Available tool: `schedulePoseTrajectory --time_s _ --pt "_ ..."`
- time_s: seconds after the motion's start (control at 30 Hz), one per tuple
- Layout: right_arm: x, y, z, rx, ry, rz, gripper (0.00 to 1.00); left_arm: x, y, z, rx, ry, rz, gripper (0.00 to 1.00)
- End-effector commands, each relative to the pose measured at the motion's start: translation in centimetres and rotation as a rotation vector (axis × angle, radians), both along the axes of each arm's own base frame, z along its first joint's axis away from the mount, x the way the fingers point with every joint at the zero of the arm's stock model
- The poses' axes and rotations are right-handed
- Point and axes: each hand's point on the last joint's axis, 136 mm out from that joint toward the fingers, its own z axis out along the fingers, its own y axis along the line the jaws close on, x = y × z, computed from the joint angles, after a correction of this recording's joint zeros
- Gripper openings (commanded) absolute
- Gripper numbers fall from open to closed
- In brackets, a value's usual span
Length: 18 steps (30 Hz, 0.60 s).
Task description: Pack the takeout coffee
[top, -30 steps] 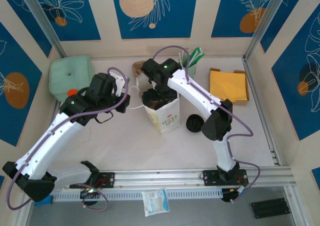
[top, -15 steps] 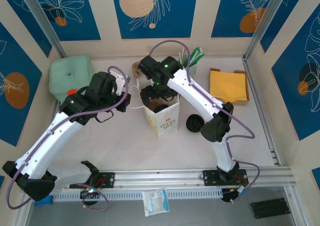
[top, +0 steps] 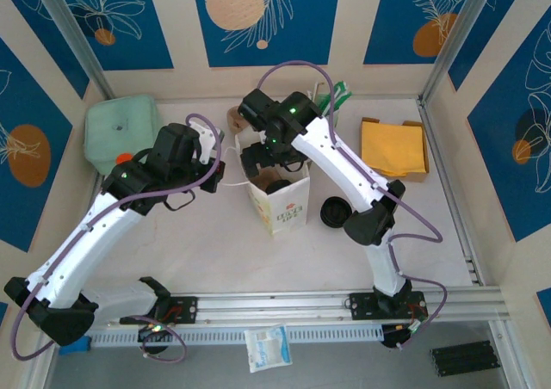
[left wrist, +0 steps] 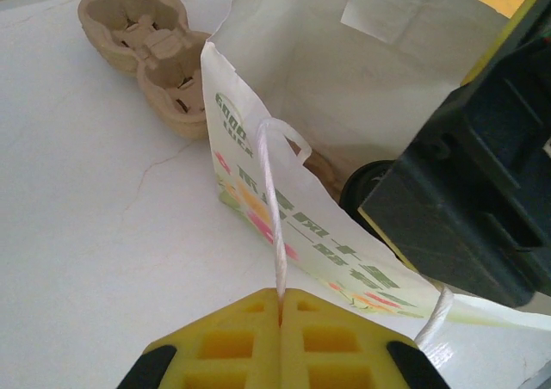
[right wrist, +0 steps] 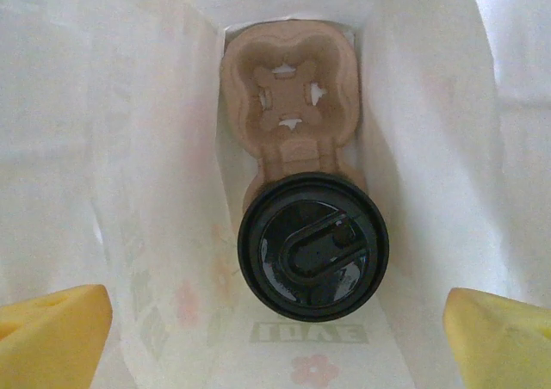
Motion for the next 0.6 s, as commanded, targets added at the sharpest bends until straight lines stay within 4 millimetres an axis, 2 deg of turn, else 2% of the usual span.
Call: schedulePoseTrajectory --time_s 0.0,0.57 --pt "-1.4 -1.0 0.6 -0.035 0.021 -0.009 0.98 -0.1 0.1 -0.5 0.028 0.002 -0.004 0.0" --pt "-4.6 -2.1 2.4 -0.055 0.015 -0.001 0.94 -0.1 0.2 -0.3 0.021 -0.007 0.003 0.0"
